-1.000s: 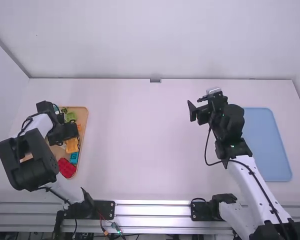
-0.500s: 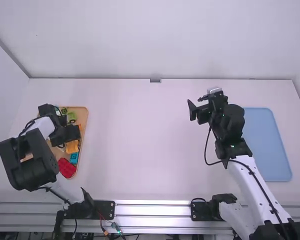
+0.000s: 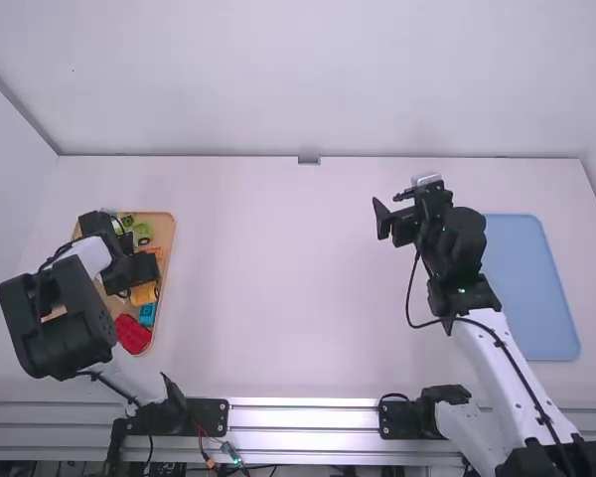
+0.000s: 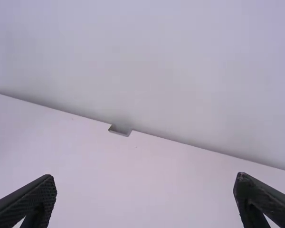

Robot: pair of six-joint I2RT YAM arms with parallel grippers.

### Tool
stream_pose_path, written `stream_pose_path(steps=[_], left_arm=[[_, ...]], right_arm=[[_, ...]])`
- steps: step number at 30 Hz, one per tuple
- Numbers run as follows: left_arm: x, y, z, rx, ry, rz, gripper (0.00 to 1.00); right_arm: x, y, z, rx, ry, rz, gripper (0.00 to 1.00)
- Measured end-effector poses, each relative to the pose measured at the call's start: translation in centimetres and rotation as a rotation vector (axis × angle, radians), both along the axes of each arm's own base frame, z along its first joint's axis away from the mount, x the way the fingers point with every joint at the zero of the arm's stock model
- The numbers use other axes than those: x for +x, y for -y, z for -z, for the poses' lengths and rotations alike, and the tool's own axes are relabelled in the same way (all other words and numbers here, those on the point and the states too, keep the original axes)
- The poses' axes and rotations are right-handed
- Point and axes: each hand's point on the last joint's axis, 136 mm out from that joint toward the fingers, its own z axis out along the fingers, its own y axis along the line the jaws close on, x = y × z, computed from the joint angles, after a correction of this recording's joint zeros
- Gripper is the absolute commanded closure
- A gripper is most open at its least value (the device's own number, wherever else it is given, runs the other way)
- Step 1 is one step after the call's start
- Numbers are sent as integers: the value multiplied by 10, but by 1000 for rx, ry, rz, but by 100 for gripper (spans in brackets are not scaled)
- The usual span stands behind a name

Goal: Assemble lego blocks to make yellow taxi

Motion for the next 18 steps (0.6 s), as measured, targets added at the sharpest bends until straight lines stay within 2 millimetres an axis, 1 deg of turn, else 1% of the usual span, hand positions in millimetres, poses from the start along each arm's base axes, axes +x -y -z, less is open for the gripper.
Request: stream_pose_path(steps=[6, 9, 12, 18], left_arm=[[4, -2, 1, 12, 23, -1, 25], [0, 0, 6, 9, 16, 0, 25], [-1, 1, 7, 8, 14, -1, 25], [11, -3, 5, 22, 68, 9, 27]], right_arm=[[0, 0, 0, 0, 0, 0, 1], [0, 0, 0, 0, 0, 1, 1], [0, 0, 0, 1, 0, 1, 1], [0, 0, 1, 4, -6, 2, 1]])
